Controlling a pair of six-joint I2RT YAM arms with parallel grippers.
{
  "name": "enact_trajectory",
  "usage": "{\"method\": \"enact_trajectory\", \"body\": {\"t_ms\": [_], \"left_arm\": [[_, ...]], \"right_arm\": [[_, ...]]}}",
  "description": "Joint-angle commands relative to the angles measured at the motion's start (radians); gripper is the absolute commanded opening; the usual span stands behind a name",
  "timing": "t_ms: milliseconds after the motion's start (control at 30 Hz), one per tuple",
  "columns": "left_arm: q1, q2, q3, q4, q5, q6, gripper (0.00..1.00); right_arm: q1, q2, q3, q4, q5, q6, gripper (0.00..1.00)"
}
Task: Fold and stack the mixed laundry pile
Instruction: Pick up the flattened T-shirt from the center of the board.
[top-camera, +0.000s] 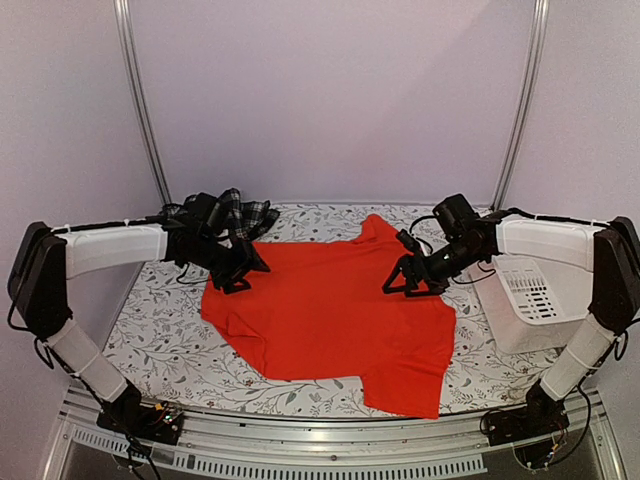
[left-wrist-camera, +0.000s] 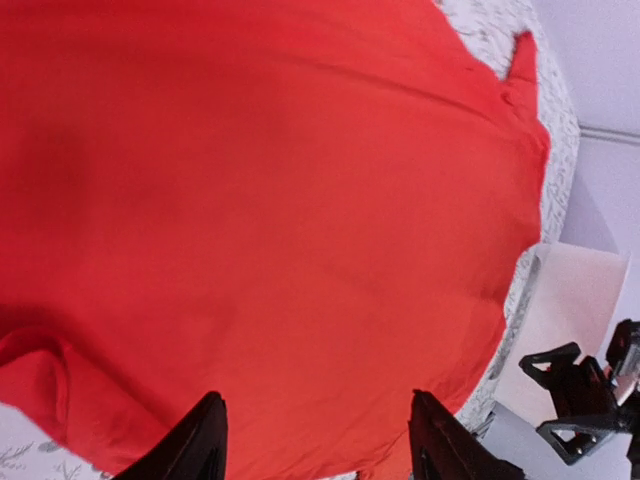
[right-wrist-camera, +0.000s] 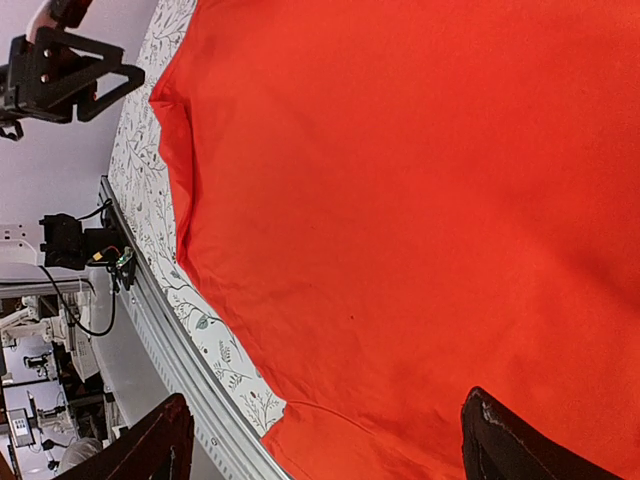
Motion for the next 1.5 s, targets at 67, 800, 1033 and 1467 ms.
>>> {"method": "enact_trajectory", "body": {"t_ms": [67,800,1033,1467], "left_arm": [[-0.078,0.147,0.259,-0.022,0.008,0.184,0.65],[0.014,-0.083,-0.252,0.006,0.011,0.035,0.43],[0.015,-0.036,-0.254,0.019,0.031,0.041,0.39],[0.012,0.005,-0.242,0.044,0.045,0.070,0.42]], "right_arm": [[-0.033,0.000,0.024,-0.002,-0.001,-0.024,0.92],[-0.082,-0.026,-0.002,-0.059,-0.032,-0.056,0.92],[-0.118,-0.147,-0.041,-0.048,0.081,-0.039,0.99],[-0.225,-0.288,-0.142,0.016,-0.072,0.064,0.98]]}}
